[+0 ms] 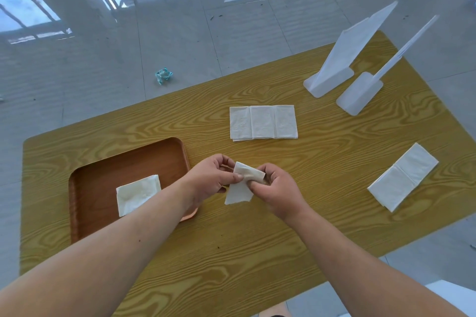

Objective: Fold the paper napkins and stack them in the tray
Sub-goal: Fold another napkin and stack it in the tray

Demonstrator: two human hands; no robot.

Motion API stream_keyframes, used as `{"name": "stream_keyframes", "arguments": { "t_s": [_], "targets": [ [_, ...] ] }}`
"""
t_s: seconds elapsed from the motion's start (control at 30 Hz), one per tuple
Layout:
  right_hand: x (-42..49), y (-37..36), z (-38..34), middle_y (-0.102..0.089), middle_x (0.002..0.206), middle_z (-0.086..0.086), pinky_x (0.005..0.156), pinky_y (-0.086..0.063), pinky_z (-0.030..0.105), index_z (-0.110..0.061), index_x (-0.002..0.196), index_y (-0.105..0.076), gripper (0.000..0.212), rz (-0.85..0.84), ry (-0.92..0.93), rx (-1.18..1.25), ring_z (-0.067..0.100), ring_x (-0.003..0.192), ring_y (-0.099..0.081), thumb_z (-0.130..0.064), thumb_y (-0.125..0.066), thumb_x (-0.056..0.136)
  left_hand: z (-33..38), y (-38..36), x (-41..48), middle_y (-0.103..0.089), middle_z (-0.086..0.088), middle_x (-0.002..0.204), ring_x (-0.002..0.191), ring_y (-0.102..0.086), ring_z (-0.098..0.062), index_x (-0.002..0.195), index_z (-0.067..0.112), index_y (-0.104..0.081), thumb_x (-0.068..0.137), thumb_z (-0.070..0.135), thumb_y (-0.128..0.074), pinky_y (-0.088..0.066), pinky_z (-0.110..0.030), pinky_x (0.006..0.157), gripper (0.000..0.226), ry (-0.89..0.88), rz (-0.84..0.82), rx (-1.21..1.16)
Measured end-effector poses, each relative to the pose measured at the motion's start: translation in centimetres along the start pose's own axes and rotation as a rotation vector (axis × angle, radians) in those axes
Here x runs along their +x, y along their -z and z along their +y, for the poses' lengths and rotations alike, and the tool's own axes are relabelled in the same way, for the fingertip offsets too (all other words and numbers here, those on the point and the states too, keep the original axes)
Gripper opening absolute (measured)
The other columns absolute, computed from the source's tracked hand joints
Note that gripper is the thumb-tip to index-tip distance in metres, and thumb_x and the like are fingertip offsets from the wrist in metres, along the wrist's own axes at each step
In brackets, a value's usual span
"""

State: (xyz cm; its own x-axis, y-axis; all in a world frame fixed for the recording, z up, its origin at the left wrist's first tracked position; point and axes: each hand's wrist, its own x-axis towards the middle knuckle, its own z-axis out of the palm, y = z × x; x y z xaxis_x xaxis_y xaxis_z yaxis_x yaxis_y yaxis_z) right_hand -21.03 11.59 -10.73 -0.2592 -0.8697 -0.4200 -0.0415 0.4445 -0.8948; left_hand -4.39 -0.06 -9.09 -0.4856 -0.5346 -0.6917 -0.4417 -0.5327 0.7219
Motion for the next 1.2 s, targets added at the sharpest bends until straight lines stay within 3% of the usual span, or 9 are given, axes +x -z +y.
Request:
{"name": "stream_keyframes", "arguments": {
  "t_s": [0.17, 0.23, 0.37, 0.57, 0.7, 0.93, 1.0, 1.1, 1.2],
  "targets": [
    [0.7, 0.3, -1.0, -0.067, 0.083, 0.006, 0.067, -0.051, 0.035, -0.012, 0.093, -0.07, 0.017, -0.084, -0.062, 0.138, 0.018, 0.076, -0.063, -0.017, -0.07, 0.076, 0.1, 1.1, -0.1, -0.062, 0.002, 0.111, 0.082, -0.061, -0.01, 0.132, 0.034, -0.057, 0.073, 0.031, -0.094, -0.051, -0.021, 0.068, 0.07, -0.135, 0.054, 0.303],
    [0.9, 0.3, -1.2, -0.067, 0.085, 0.005, 0.066, -0.051, 0.029, -0.014, 0.097, -0.071, 0.02, -0.153, -0.1, 0.163, 0.016, 0.077, -0.065, -0.015, -0.07, 0.078, 0.1, 1.1, 0.1, -0.066, 0.003, 0.116, 0.09, -0.064, -0.012, 0.124, 0.032, -0.066, 0.075, 0.034, -0.092, -0.053, -0.022, 0.071, 0.057, -0.137, 0.02, 0.323],
    [1.3, 0.3, -1.0, -0.07, 0.091, 0.007, 0.069, -0.053, 0.033, -0.014, 0.108, -0.067, 0.025, -0.206, -0.234, 0.143, 0.018, 0.082, -0.068, -0.011, -0.072, 0.083, -0.7, 1.0, 0.6, -0.074, 0.005, 0.082, 0.072, -0.066, -0.01, 0.091, 0.021, -0.074, 0.086, 0.02, -0.085, -0.053, -0.025, 0.065, 0.012, -0.083, 0.102, 0.295],
    [1.3, 0.1, 0.6, -0.076, 0.095, 0.01, 0.065, -0.054, 0.034, -0.008, 0.11, -0.068, 0.019, -0.13, -0.445, 0.242, 0.02, 0.077, -0.07, -0.006, -0.071, 0.091, -2.4, 1.7, -0.2, -0.078, -0.002, 0.09, 0.076, -0.069, -0.016, 0.104, 0.02, -0.069, 0.088, 0.01, -0.078, -0.051, -0.035, 0.072, 0.022, 0.098, 0.117, -0.041],
    [2.0, -2.0, 0.0, -0.073, 0.088, 0.007, 0.059, -0.048, 0.03, -0.012, 0.101, -0.07, 0.011, -0.078, -0.494, 0.382, 0.017, 0.071, -0.064, -0.005, -0.068, 0.093, -3.1, 3.3, -1.4, -0.08, 0.0, 0.085, 0.066, -0.069, -0.01, 0.102, 0.016, -0.075, 0.089, 0.013, -0.078, -0.049, -0.026, 0.06, 0.014, 0.113, 0.163, 0.027],
    [4.1, -9.5, -3.1, -0.07, 0.074, 0.006, 0.049, -0.05, 0.028, -0.01, 0.093, -0.075, 0.01, -0.174, -0.351, -0.075, 0.013, 0.051, -0.062, -0.016, -0.068, 0.094, -5.9, 9.7, -4.7, -0.08, -0.011, 0.091, 0.07, -0.066, -0.017, 0.091, 0.015, -0.077, 0.092, 0.025, -0.078, -0.057, -0.036, 0.07, 0.011, 0.08, 0.439, 0.119],
    [4.7, -12.4, -4.0, -0.071, 0.076, 0.015, 0.053, -0.053, 0.035, -0.004, 0.093, -0.075, 0.017, -0.224, -0.253, -0.261, 0.022, 0.056, -0.064, -0.018, -0.066, 0.094, -7.2, 12.3, -5.9, -0.08, -0.008, 0.086, 0.067, -0.065, -0.016, 0.086, 0.02, -0.077, 0.091, 0.032, -0.078, -0.058, -0.04, 0.072, 0.014, 0.08, 0.535, 0.219],
    [5.3, -16.4, -5.2, -0.07, 0.077, 0.016, 0.07, -0.059, 0.053, 0.001, 0.092, -0.073, 0.021, -0.303, -0.137, -0.474, 0.031, 0.067, -0.063, -0.019, -0.065, 0.093, -9.2, 15.5, -7.5, -0.075, 0.0, 0.072, 0.064, -0.064, -0.018, 0.079, 0.023, -0.074, 0.09, 0.042, -0.076, -0.058, -0.044, 0.07, 0.022, 0.104, 0.633, 0.32],
    [5.6, -19.4, -5.9, -0.065, 0.07, 0.007, 0.064, -0.057, 0.045, -0.002, 0.085, -0.07, 0.025, -0.338, -0.052, -0.628, 0.025, 0.064, -0.059, -0.024, -0.064, 0.095, -10.9, 17.7, -8.6, -0.07, 0.004, 0.064, 0.057, -0.061, -0.017, 0.074, 0.022, -0.069, 0.089, 0.049, -0.074, -0.048, -0.037, 0.057, 0.031, 0.131, 0.694, 0.408]
  ]
}}
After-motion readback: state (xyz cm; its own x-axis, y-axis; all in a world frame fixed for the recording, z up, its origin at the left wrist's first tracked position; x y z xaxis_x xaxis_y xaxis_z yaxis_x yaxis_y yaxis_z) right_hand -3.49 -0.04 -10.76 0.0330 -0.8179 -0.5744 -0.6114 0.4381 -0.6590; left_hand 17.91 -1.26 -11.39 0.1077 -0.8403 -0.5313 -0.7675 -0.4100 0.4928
